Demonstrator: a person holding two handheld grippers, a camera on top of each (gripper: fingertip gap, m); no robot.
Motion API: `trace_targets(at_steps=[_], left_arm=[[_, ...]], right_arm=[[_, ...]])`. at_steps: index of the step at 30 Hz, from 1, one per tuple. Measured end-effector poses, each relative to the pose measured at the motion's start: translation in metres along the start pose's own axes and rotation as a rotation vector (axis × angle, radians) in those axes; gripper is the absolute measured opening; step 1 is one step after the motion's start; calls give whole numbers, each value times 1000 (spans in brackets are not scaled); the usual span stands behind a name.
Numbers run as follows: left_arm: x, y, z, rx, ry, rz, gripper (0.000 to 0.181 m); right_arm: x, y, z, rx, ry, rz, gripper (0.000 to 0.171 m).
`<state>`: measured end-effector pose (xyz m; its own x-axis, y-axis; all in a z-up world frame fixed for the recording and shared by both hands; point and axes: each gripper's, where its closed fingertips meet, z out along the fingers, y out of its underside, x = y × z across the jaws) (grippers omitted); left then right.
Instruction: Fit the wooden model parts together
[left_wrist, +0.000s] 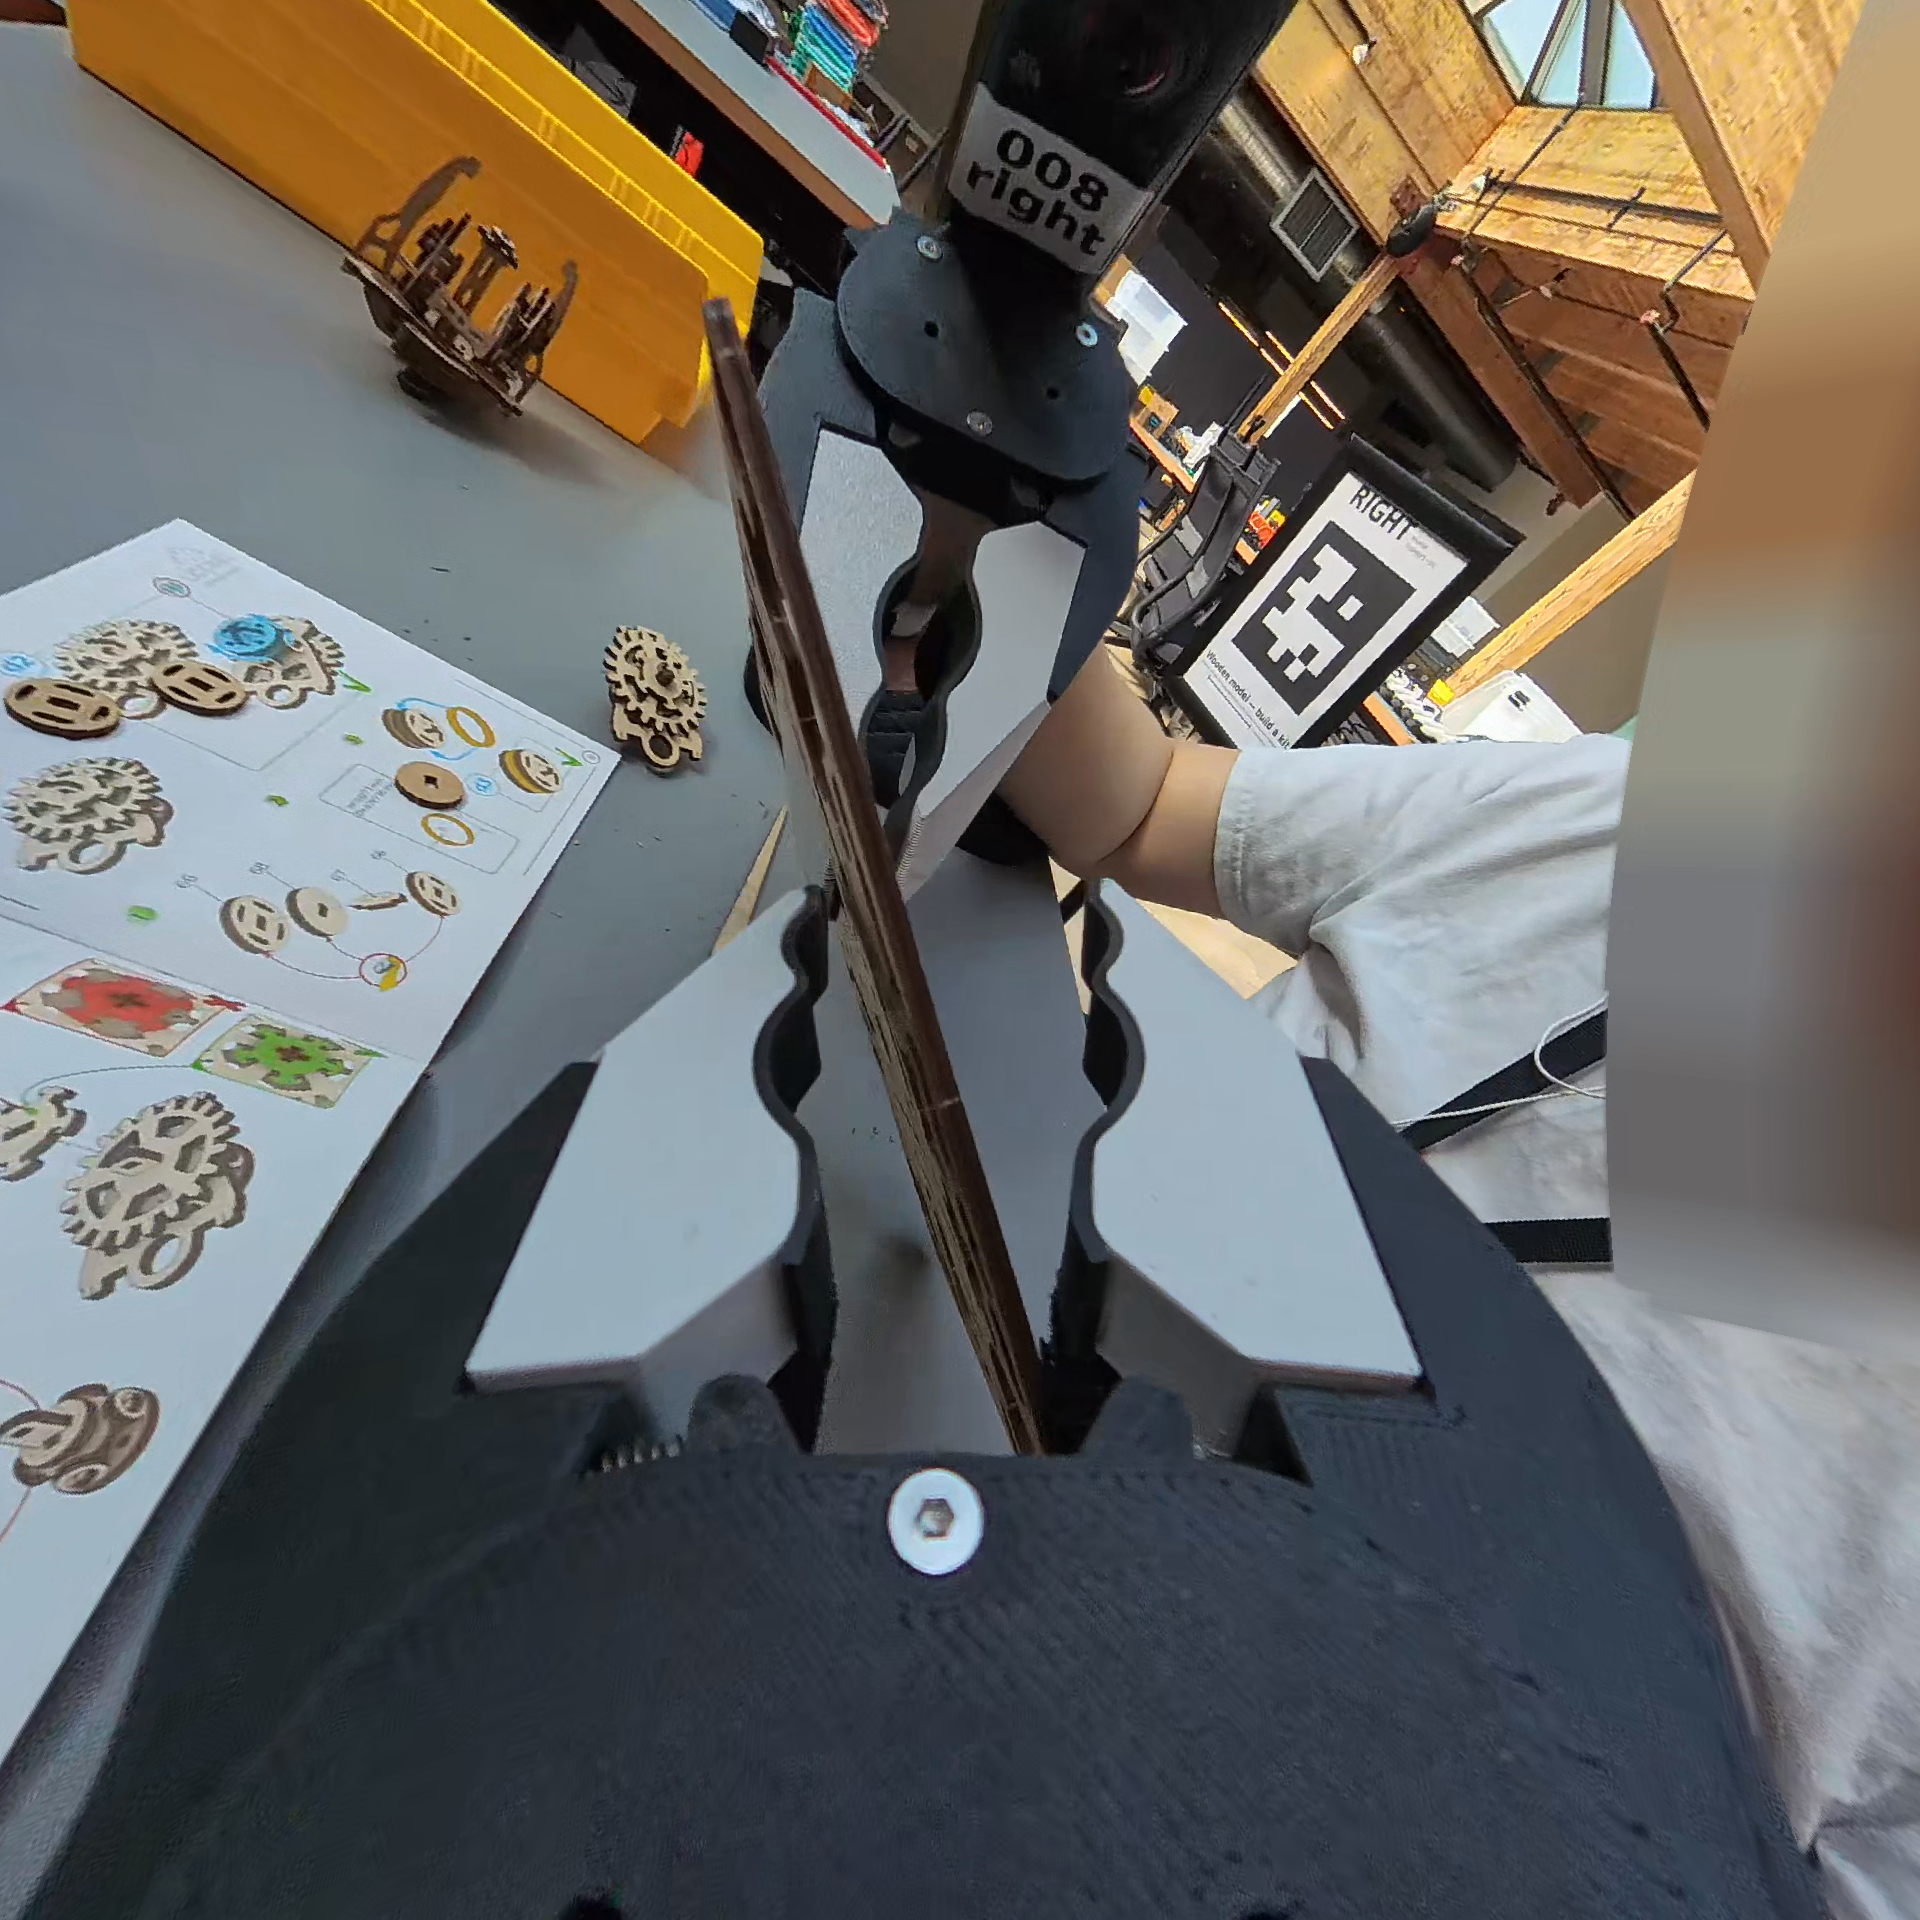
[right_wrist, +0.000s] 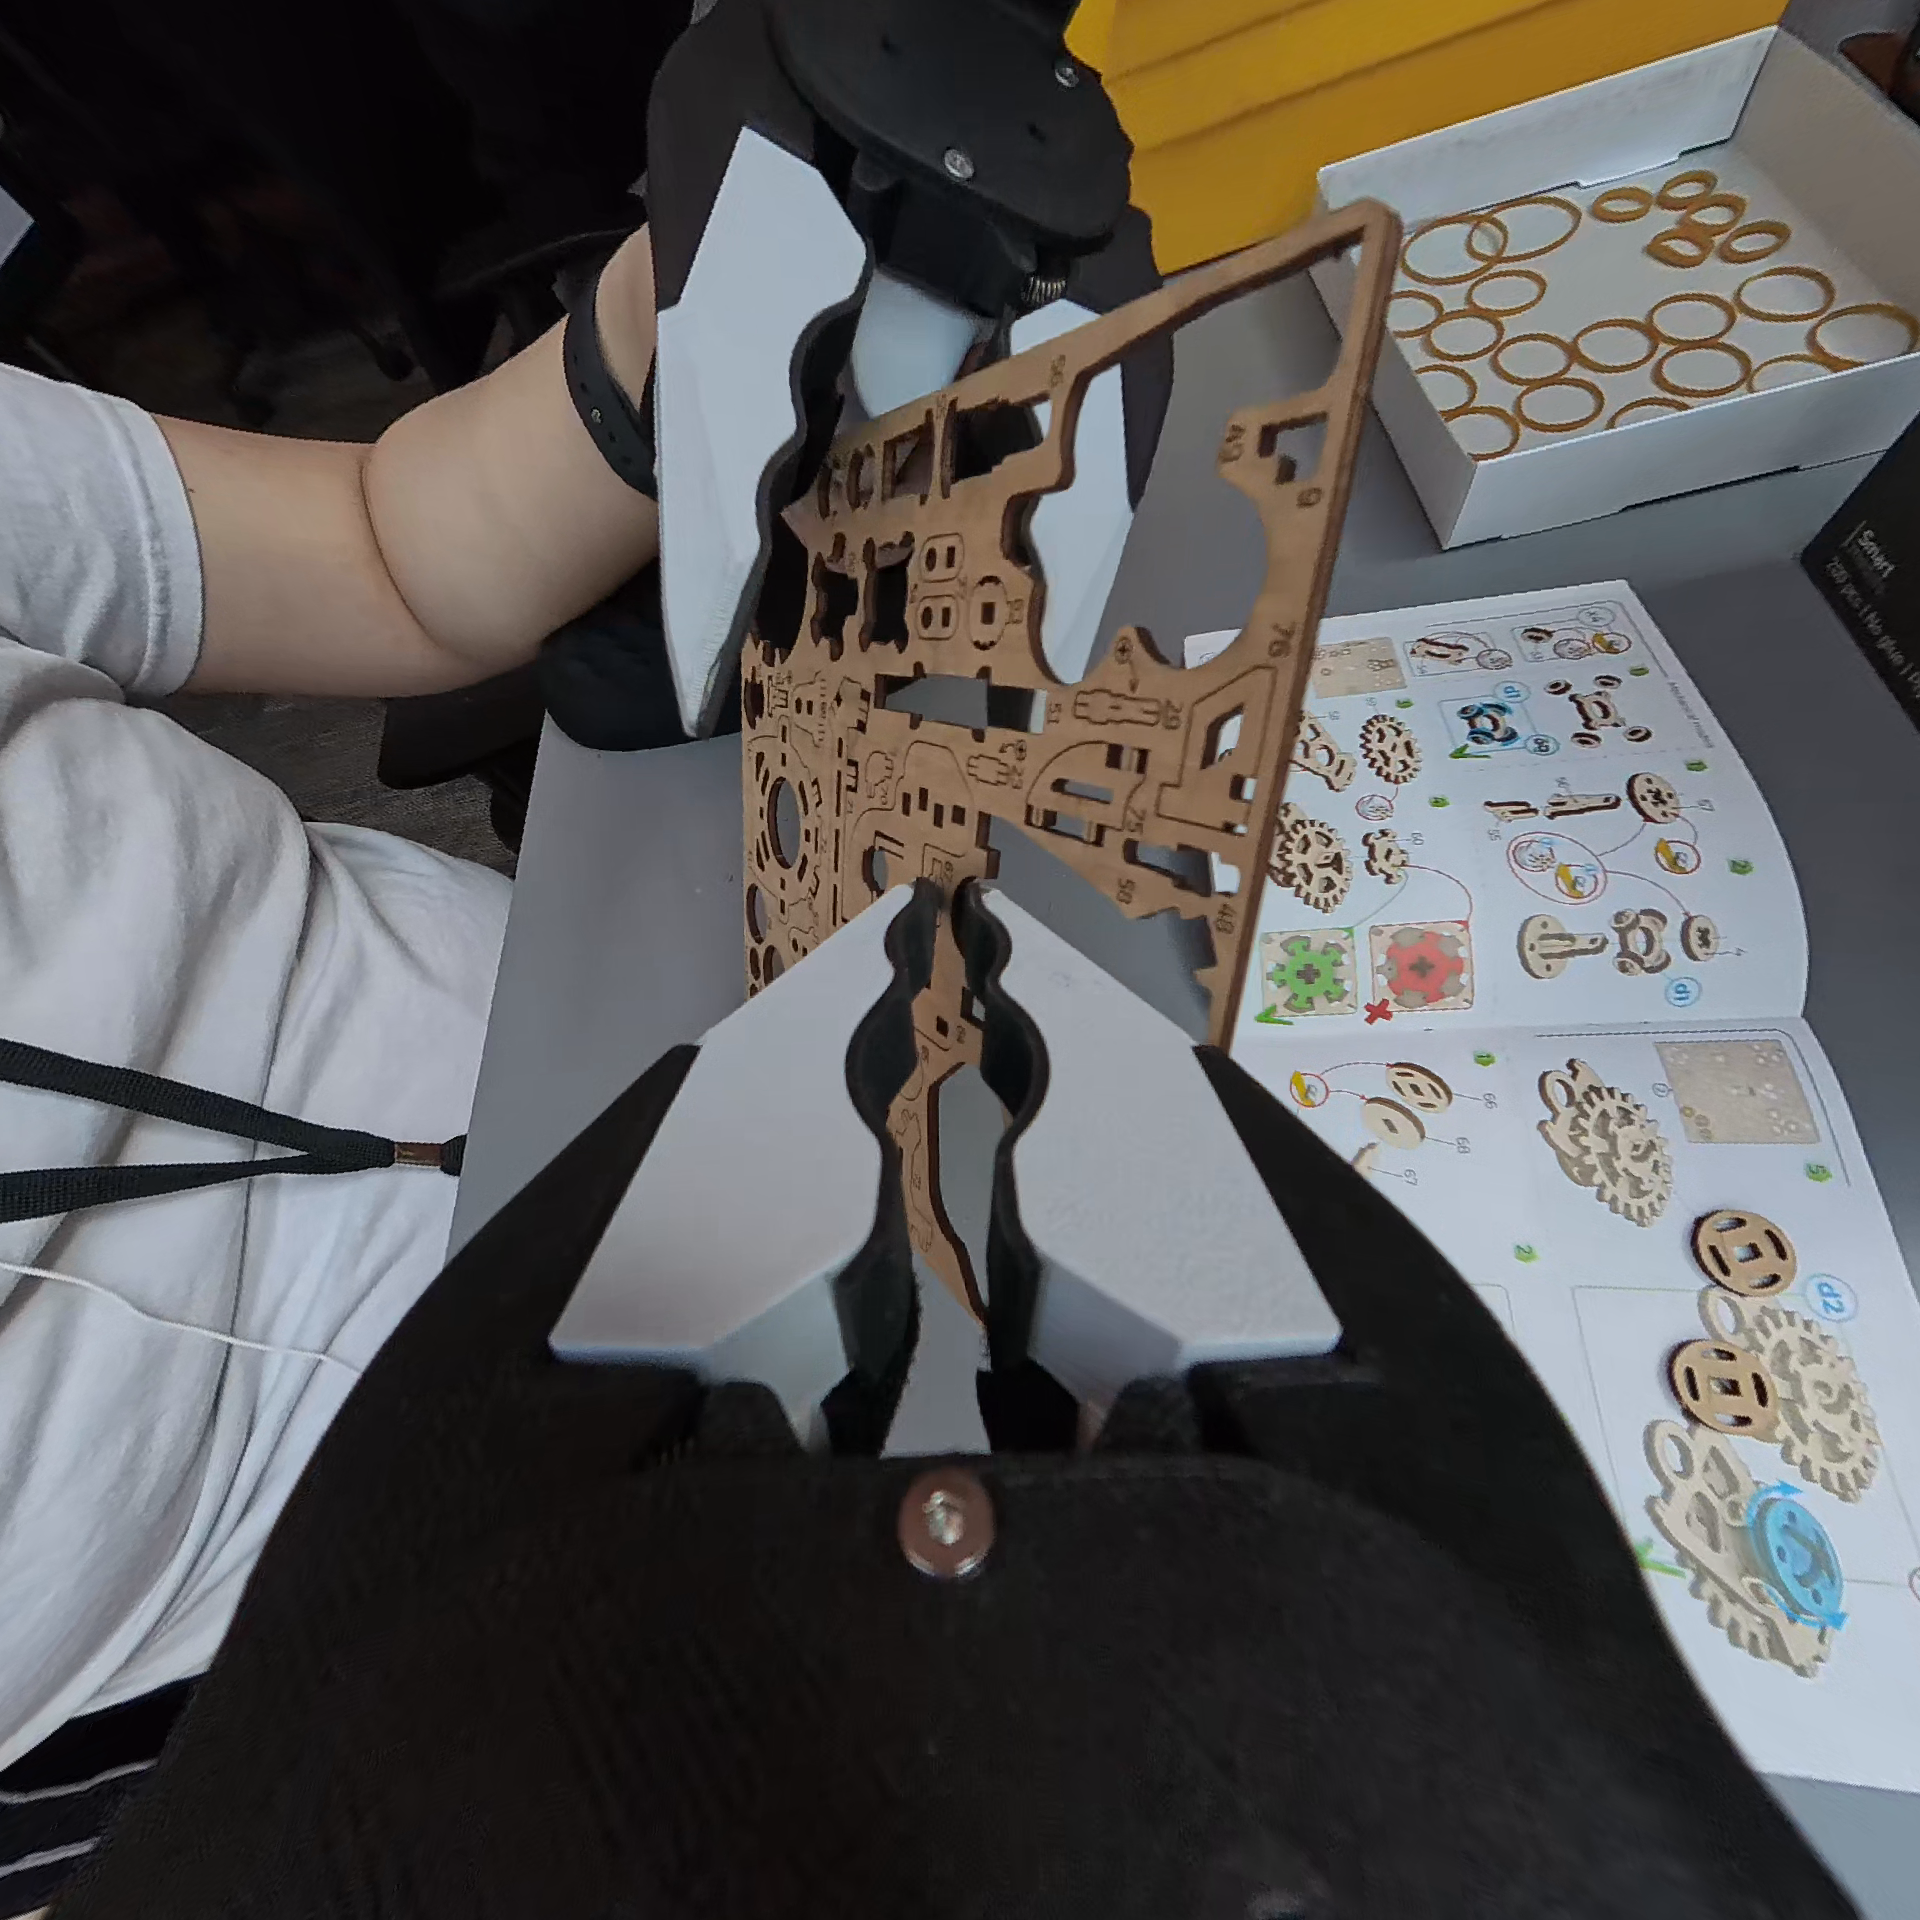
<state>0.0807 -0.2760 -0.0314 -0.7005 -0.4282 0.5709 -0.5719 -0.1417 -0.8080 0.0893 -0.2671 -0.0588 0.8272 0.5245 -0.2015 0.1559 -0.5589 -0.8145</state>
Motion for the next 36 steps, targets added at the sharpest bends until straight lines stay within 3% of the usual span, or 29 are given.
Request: trace_targets(at_steps=[3, 12, 36], left_arm=[[3, 13, 9, -63, 53, -43, 39], [-21, 35, 12, -176, -93, -27, 8], [-23, 38, 13, -186, -119, -62, 2]], right_arm=[[-9, 3, 3, -13, -71, 38, 3], [-5, 12, 11, -56, -50, 50, 4], [-6, 14, 11, -72, -37, 17, 4]])
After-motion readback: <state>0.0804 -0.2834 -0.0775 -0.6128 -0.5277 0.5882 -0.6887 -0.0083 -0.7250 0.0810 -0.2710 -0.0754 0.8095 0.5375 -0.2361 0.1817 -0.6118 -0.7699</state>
